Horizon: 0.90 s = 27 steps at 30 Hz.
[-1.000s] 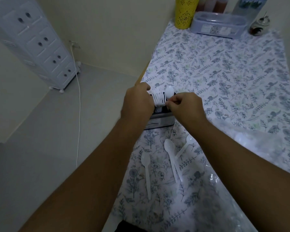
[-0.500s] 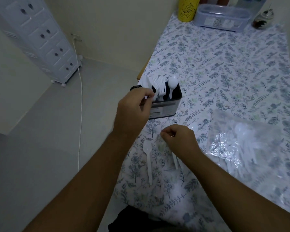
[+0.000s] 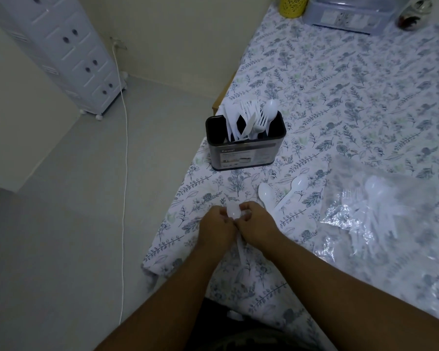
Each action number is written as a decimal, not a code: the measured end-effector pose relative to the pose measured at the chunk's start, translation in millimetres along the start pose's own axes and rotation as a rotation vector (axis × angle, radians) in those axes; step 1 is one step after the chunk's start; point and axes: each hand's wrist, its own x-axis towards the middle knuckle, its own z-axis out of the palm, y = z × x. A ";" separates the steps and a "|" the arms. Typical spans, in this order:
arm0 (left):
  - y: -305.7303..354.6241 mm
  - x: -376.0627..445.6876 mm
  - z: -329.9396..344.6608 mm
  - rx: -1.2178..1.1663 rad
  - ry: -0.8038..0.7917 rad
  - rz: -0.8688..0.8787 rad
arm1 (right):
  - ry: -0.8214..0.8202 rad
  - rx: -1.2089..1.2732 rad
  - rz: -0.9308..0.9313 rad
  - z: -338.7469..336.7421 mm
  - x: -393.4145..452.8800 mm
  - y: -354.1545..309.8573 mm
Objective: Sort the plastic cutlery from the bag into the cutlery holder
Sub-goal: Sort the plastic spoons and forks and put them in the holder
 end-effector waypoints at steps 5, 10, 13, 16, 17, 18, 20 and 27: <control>24.9 1.9 9.0 -0.225 -0.086 0.028 | 0.198 0.267 0.014 -30.7 -5.8 11.7; 59.5 33.9 29.3 -0.035 -0.034 0.126 | 0.344 0.399 0.109 -68.8 -9.3 36.9; 69.4 53.9 46.1 0.094 -0.076 0.141 | 0.358 0.460 0.143 -78.8 -13.3 49.9; 74.0 59.9 56.2 0.195 -0.071 0.201 | 0.365 0.480 0.178 -82.7 -13.9 58.0; 73.1 60.9 58.1 0.194 -0.065 0.199 | 0.361 0.479 0.188 -83.2 -13.0 60.1; 72.7 60.6 58.0 0.181 -0.061 0.188 | 0.346 0.468 0.196 -84.3 -12.4 60.5; 70.9 58.4 54.9 0.116 -0.067 0.175 | 0.307 0.469 0.206 -85.7 -12.5 59.0; 81.0 33.9 37.7 -0.288 -0.257 0.109 | 0.285 0.540 0.163 -84.6 -4.9 51.9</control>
